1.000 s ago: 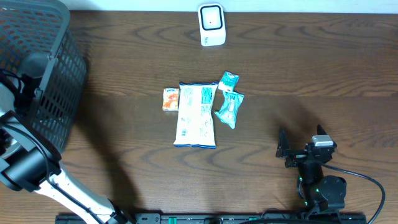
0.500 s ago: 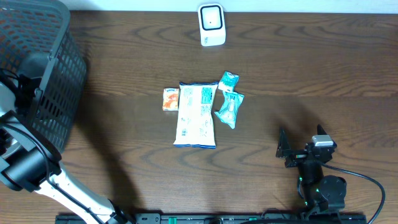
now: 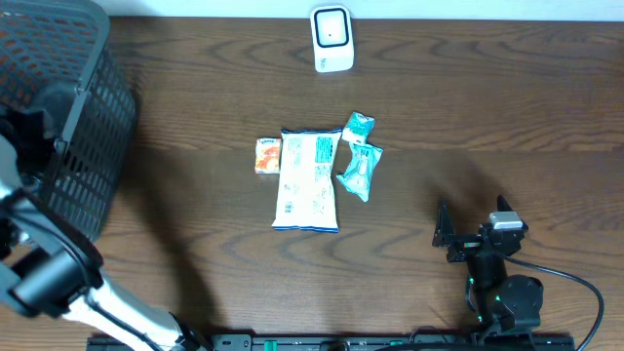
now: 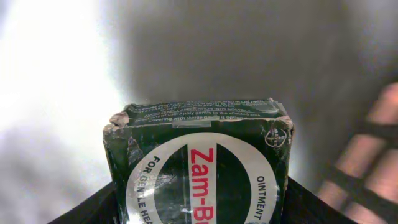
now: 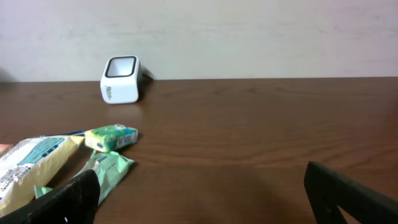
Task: Scan the item barcode
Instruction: 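Close the left gripper on the Zam-Buk tin and lift it, then carry the tin out of the basket and lower it left of the orange pack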
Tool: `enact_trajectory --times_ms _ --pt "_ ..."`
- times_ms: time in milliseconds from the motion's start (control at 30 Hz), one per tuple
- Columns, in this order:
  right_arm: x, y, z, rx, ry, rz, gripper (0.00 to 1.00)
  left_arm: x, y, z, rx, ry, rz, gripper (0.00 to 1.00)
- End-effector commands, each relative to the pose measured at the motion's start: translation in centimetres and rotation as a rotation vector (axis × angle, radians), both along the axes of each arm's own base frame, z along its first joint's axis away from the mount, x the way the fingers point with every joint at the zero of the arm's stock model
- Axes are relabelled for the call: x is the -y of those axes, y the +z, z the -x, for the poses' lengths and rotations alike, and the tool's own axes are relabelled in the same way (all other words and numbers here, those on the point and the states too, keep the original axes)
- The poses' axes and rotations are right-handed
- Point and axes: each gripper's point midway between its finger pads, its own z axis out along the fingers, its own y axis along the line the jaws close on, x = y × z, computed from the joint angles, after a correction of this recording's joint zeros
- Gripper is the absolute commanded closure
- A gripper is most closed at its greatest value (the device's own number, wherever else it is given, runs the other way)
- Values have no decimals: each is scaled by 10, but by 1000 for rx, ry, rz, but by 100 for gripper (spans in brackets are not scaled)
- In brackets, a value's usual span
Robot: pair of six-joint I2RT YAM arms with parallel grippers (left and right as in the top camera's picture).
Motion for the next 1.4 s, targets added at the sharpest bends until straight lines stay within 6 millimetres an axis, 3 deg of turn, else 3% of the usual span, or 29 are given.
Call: enact_trajectory --times_ms 0,200,300,400,500,667,800,933,1067,1200,1367 --pt "-2 -1 0 1 10 7 1 4 68 -7 164 72 -46 36" --pt "-2 -1 0 1 10 7 1 27 175 -21 501 148 -29 36" --pt "-2 -1 0 1 10 7 1 51 227 -22 658 149 1 36" --pt "-2 -1 0 1 10 7 1 79 266 -19 758 97 2 36" --pt "-2 -1 0 1 10 7 1 111 294 -17 825 21 -7 36" --pt "-2 -1 0 1 10 7 1 179 312 -24 865 -135 45 36" --pt "-2 -1 0 1 10 7 1 248 303 -31 820 -296 138 36" --pt "-2 -1 0 1 10 7 1 305 270 -27 682 -409 216 36" --pt "-2 -1 0 1 10 7 1 330 218 -25 482 -433 180 36" --pt "-2 -1 0 1 10 7 1 338 157 -29 288 -424 80 36" --pt "-2 -1 0 1 10 7 1 350 90 -38 102 -394 80 35"
